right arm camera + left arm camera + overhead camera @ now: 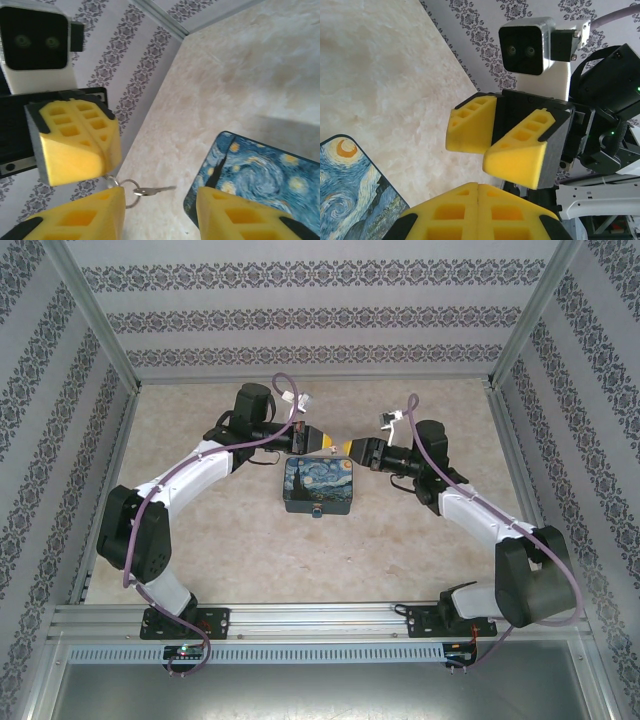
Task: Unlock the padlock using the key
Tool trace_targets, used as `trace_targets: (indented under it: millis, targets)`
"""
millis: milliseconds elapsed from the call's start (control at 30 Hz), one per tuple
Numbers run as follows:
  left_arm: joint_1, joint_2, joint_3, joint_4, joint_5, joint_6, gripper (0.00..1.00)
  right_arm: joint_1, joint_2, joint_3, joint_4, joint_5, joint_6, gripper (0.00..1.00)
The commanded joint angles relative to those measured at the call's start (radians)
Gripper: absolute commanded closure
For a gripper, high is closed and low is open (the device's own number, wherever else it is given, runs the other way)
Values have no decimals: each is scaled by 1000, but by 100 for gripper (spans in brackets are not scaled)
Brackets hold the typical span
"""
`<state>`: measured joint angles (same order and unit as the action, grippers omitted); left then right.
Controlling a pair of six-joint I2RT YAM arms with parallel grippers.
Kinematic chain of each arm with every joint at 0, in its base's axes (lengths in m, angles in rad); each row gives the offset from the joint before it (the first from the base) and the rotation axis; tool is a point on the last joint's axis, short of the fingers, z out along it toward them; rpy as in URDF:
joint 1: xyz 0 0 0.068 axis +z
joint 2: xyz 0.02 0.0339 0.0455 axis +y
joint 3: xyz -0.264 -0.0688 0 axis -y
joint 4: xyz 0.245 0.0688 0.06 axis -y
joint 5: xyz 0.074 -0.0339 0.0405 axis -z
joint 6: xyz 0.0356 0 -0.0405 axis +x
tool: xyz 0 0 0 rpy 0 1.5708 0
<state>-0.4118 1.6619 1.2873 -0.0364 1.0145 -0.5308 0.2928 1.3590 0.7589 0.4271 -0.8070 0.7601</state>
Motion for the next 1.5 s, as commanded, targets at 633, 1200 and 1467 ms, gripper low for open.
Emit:
trace_targets:
  millis: [633, 1200, 1467]
  targets:
    - [2, 22, -2, 83, 65, -32, 100, 47, 37, 65, 109, -73, 44, 69]
    - [3, 22, 6, 95, 65, -43, 100, 49, 55, 46, 120, -78, 49, 76]
    - [2, 27, 6, 103, 64, -51, 100, 52, 65, 47, 126, -92, 50, 76]
